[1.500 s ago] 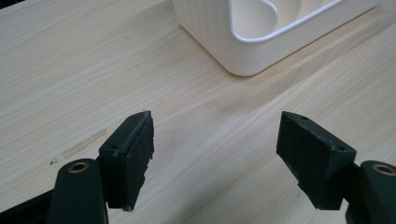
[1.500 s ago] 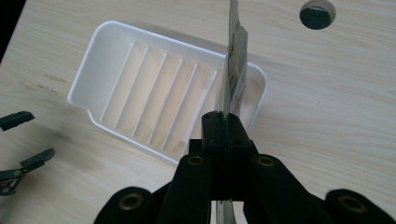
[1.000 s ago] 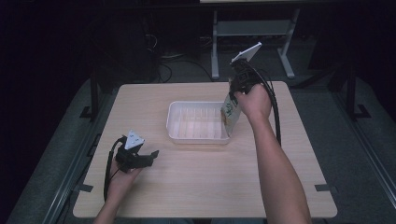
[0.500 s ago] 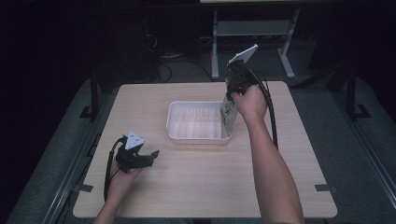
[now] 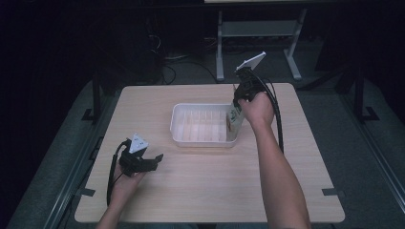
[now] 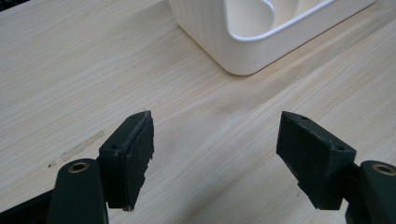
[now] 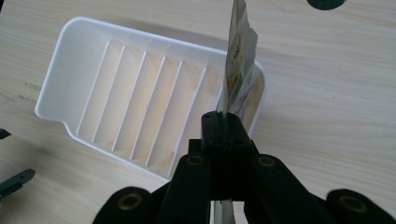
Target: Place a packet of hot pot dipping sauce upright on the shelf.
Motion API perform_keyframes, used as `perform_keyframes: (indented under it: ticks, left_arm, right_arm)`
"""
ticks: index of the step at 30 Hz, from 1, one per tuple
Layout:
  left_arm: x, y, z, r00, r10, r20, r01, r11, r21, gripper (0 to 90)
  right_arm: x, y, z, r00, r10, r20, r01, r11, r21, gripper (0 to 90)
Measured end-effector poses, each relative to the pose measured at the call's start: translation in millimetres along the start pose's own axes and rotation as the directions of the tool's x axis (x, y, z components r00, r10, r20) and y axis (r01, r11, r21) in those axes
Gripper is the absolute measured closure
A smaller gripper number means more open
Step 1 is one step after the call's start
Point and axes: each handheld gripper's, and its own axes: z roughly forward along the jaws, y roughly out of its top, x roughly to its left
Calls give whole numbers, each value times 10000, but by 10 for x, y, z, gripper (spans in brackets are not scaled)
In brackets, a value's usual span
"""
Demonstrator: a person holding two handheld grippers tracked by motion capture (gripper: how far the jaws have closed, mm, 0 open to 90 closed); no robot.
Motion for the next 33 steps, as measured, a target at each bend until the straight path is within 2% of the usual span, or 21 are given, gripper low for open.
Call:
perform_keyframes:
  ticks: [17,33]
  left_arm:
    - [4,-1,1,10000,-31,-13,31,10000,25,270]
    - [3,-3,10,10000,-16,-23,16,10000,52,270]
  right_arm:
    - [-76,-62,111,10000,-1,-96,3,9996,269,882]
    - [-120,-100,90,9996,-68,-258,77,9993,361,860]
